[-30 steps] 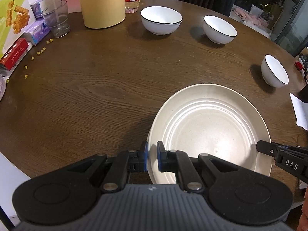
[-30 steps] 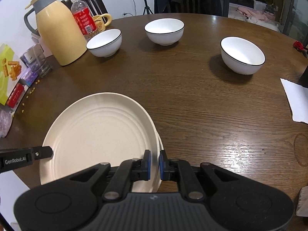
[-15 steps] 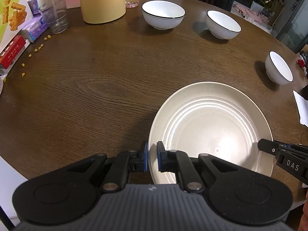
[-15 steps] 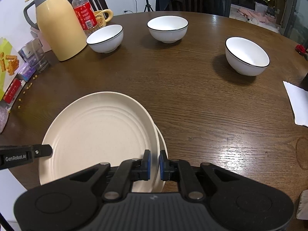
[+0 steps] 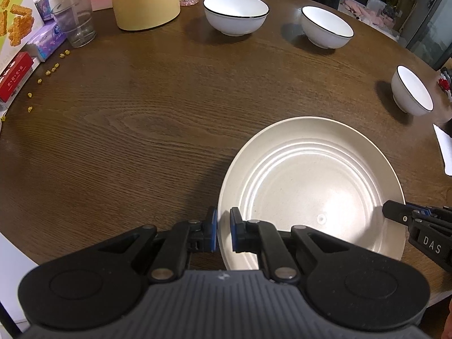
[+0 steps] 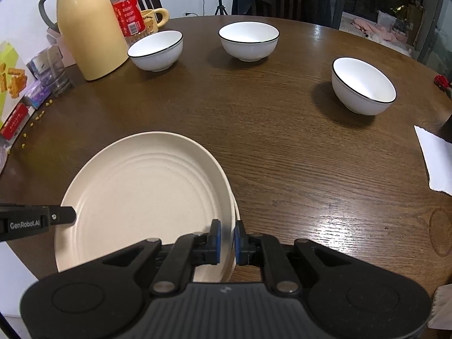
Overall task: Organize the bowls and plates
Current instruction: 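Lower the held cream plate onto the stacked plates with both tools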
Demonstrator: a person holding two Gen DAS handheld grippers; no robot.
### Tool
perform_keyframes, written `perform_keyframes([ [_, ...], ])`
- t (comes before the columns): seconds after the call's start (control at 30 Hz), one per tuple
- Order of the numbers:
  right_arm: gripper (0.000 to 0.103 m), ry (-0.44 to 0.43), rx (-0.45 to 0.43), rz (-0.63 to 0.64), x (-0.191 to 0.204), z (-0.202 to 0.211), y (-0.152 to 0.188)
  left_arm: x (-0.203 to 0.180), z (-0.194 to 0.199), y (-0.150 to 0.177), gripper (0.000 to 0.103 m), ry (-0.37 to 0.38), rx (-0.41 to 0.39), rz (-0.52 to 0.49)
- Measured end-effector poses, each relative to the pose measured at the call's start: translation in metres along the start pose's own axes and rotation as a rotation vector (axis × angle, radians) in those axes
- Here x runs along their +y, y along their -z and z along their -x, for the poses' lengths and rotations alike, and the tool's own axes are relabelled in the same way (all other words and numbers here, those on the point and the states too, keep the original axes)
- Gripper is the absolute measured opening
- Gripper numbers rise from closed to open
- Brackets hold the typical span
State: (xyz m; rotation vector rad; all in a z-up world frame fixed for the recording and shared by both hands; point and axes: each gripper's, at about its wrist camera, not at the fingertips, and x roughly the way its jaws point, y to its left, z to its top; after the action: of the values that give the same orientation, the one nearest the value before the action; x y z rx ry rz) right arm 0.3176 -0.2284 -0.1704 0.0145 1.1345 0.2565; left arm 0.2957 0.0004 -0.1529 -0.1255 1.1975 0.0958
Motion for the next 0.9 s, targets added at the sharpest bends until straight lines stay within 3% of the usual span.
perform_keyframes([
  [0.9, 0.012, 0.042, 0.014, 0.059, 0.005, -0.013, 0.01, -0.009, -0.007, 0.003, 0.01, -0.031, -0.004, -0.027],
])
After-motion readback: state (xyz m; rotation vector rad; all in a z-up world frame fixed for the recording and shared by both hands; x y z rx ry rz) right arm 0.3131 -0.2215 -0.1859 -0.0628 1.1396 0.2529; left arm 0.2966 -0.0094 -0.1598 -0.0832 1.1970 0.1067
